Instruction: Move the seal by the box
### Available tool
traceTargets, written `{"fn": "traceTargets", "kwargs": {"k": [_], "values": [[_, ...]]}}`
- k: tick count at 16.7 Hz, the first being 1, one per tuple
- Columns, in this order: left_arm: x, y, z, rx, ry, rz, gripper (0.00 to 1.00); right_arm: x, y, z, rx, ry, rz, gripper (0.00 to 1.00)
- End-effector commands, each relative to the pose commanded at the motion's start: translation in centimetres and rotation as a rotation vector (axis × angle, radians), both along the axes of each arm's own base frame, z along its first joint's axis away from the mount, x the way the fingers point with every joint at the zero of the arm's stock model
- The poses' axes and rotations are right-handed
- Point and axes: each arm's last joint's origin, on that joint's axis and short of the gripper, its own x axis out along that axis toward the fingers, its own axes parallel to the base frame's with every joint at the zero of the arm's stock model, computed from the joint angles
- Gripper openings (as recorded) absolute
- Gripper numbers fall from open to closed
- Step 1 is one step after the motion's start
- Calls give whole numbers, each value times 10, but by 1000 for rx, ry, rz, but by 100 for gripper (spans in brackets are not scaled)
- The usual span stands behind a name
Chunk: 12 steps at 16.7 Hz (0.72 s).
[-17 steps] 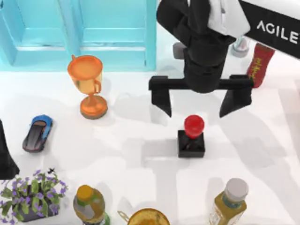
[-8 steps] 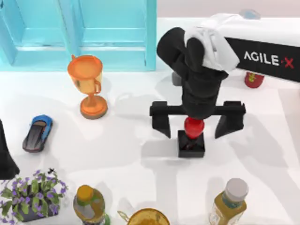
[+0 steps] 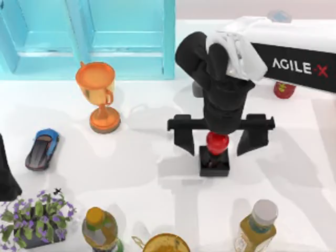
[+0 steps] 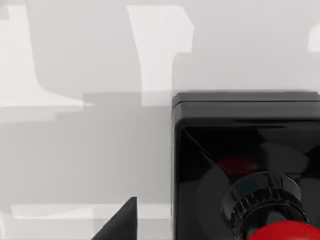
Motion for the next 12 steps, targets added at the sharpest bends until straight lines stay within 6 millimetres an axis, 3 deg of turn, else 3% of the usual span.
{"fn": "traceTargets", "kwargs": {"k": [9,12], "values": [[0,0,0,0,0,0,100,0,0,0,0,0,0,2],[0,0,0,0,0,0,100,0,0,0,0,0,0,0]]}}
